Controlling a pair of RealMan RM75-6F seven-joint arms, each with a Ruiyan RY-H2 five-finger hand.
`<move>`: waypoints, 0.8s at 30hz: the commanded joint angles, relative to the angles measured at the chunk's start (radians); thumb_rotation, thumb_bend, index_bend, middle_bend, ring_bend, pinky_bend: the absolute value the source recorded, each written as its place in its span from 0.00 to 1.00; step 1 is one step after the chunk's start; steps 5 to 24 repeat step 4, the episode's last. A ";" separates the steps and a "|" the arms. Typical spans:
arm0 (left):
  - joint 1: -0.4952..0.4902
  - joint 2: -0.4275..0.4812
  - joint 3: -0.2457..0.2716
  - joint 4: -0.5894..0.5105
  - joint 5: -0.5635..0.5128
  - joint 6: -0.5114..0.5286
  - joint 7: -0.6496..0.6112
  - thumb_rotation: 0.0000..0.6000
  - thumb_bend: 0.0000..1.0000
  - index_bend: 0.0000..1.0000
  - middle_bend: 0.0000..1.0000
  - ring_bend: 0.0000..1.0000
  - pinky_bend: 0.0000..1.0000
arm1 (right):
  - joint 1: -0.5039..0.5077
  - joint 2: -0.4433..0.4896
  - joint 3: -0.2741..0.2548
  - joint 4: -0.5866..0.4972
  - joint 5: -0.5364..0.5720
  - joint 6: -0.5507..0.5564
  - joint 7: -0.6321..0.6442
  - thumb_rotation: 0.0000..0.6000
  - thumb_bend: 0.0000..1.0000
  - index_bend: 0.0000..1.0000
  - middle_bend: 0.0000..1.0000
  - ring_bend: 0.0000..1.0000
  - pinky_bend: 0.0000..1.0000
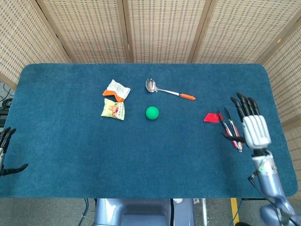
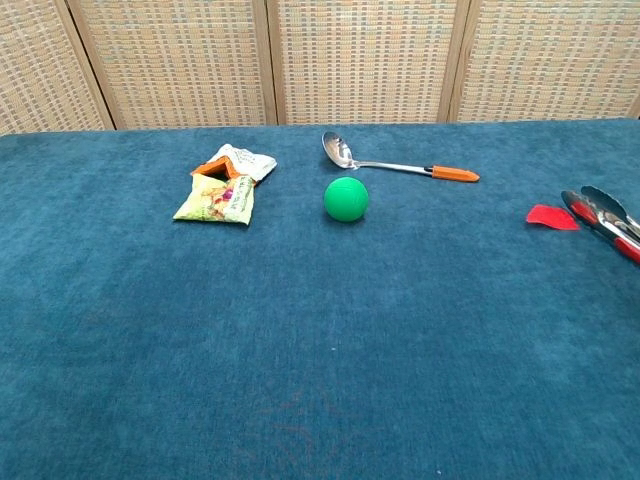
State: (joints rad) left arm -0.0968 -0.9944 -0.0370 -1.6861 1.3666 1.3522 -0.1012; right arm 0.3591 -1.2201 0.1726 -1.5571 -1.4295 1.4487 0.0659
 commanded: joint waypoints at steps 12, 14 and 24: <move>0.035 0.007 0.029 0.049 0.081 0.062 -0.067 1.00 0.00 0.00 0.00 0.00 0.00 | -0.187 0.044 -0.139 -0.078 -0.137 0.195 -0.011 1.00 0.05 0.00 0.00 0.00 0.00; 0.035 0.007 0.029 0.049 0.081 0.062 -0.067 1.00 0.00 0.00 0.00 0.00 0.00 | -0.187 0.044 -0.139 -0.078 -0.137 0.195 -0.011 1.00 0.05 0.00 0.00 0.00 0.00; 0.035 0.007 0.029 0.049 0.081 0.062 -0.067 1.00 0.00 0.00 0.00 0.00 0.00 | -0.187 0.044 -0.139 -0.078 -0.137 0.195 -0.011 1.00 0.05 0.00 0.00 0.00 0.00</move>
